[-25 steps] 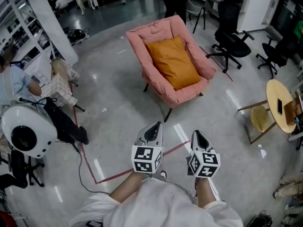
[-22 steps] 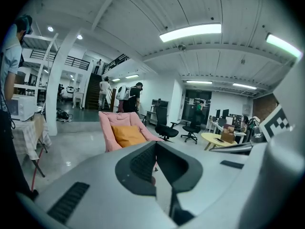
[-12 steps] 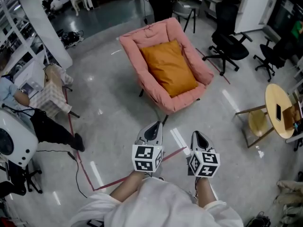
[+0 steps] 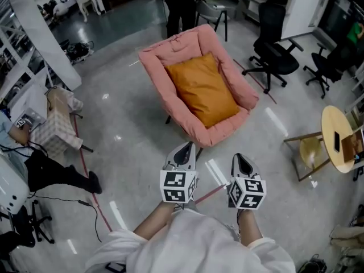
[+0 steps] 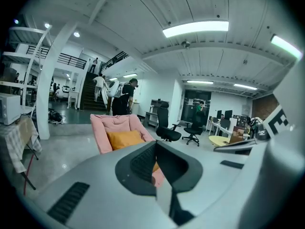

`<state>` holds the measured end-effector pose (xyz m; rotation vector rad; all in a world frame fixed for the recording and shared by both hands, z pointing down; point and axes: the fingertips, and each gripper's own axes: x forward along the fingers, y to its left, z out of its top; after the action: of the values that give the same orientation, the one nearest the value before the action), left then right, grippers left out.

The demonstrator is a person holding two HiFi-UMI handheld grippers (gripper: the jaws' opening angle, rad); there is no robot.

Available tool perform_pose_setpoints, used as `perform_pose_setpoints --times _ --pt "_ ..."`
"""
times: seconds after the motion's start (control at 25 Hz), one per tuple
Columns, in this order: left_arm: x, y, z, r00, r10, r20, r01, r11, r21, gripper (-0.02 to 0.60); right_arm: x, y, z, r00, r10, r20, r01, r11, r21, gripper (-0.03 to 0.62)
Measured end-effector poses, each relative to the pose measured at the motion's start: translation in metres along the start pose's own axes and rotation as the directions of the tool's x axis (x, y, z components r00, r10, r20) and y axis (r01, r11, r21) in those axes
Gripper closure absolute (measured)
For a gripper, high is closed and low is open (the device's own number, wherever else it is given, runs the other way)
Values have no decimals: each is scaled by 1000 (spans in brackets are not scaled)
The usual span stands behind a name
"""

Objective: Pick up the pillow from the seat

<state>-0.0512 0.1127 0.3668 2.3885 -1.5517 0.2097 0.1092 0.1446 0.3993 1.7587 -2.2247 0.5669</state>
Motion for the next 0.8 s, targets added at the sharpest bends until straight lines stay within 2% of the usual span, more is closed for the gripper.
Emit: perform_pose_setpoints --times 0.16,0.52,0.8 --pt "21 27 6 1000 7 -1 -7 1000 -11 572 26 4 9 1000 -27 -14 26 999 -41 563" --pt "48 66 -4 999 38 -35 -40 997 -63 572 59 -6 3 994 -61 -89 58 998 -32 563" --pt "70 83 -3 997 61 -40 -63 997 -53 572 87 -23 9 993 -79 -93 78 997 -17 563"
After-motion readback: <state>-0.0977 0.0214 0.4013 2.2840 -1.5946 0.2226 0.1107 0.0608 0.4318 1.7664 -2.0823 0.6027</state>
